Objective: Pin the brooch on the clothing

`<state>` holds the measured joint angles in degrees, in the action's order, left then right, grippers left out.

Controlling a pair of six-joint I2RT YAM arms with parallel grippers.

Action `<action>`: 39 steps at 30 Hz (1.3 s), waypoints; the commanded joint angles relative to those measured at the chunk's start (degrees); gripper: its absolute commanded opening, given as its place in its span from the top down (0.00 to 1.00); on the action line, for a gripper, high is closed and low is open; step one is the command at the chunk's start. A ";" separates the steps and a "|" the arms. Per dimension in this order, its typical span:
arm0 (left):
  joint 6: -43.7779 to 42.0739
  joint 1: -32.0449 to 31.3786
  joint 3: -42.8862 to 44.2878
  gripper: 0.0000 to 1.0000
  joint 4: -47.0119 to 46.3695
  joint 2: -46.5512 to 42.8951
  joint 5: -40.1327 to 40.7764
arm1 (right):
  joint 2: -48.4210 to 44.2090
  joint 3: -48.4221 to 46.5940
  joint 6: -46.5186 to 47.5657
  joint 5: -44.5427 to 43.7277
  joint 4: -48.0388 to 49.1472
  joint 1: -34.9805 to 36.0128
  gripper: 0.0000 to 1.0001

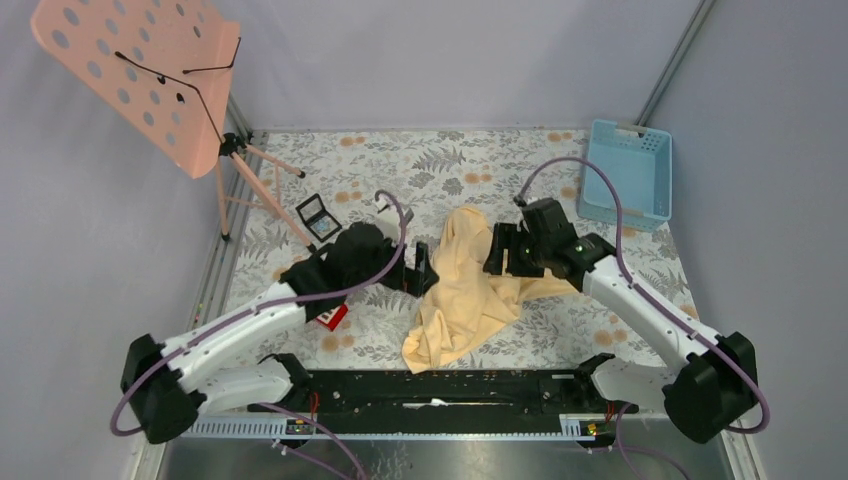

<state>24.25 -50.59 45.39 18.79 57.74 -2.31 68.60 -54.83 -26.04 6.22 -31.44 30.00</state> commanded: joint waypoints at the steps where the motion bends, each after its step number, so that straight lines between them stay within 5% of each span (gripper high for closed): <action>1: 2.04 6.02 6.66 0.01 -9.11 9.96 -0.79 | -3.29 11.01 -9.14 4.41 13.25 0.45 0.31; 17: -2.11 15.04 39.57 0.11 -7.19 50.45 -6.55 | 5.50 16.90 -13.70 8.42 28.58 0.81 0.43; 28: -4.03 16.40 53.66 0.16 -3.23 66.52 -10.96 | 11.30 15.85 -13.92 10.29 30.92 0.85 0.67; 35: -4.28 16.31 59.71 0.29 -2.06 73.31 -13.78 | 10.70 16.90 -13.38 8.58 30.98 0.85 0.70; 39: -4.51 16.31 61.22 0.47 -2.51 75.40 -14.76 | 11.01 16.87 -13.07 8.00 30.70 0.89 0.89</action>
<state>20.75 -34.22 102.72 17.61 131.85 -14.26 79.85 -37.95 -39.53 15.07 -2.20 30.39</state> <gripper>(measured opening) 0.637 0.197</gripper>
